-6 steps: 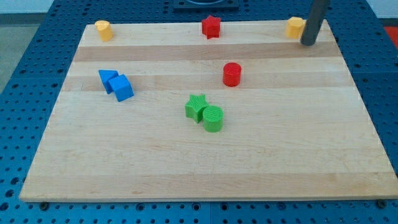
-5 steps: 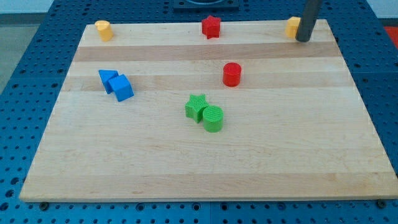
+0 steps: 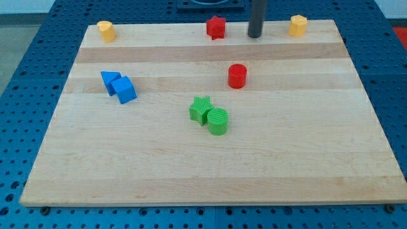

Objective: Place the red blocks in a vertical line

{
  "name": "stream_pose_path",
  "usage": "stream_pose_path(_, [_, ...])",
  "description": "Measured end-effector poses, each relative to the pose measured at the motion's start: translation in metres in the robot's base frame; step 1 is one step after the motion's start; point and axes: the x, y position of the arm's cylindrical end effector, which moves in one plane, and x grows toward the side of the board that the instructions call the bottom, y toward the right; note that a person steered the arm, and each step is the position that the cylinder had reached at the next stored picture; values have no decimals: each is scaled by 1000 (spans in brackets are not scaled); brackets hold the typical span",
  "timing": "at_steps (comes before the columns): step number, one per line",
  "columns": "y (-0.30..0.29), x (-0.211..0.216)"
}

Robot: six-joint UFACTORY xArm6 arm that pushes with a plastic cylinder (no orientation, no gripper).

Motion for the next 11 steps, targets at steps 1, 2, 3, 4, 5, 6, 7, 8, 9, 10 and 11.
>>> stream_pose_path(1, [-32, -11])
stream_pose_path(2, [-39, -16])
stream_pose_path(3, [-50, -19])
stream_pose_path(4, [-54, -19])
stream_pose_path(5, [-54, -16])
stream_pose_path(6, [-51, -4])
stream_pose_path(7, [-51, -4])
stream_pose_path(8, [-44, 24])
stream_pose_path(9, [-8, 61])
stream_pose_path(10, [25, 96])
stream_pose_path(11, [35, 140])
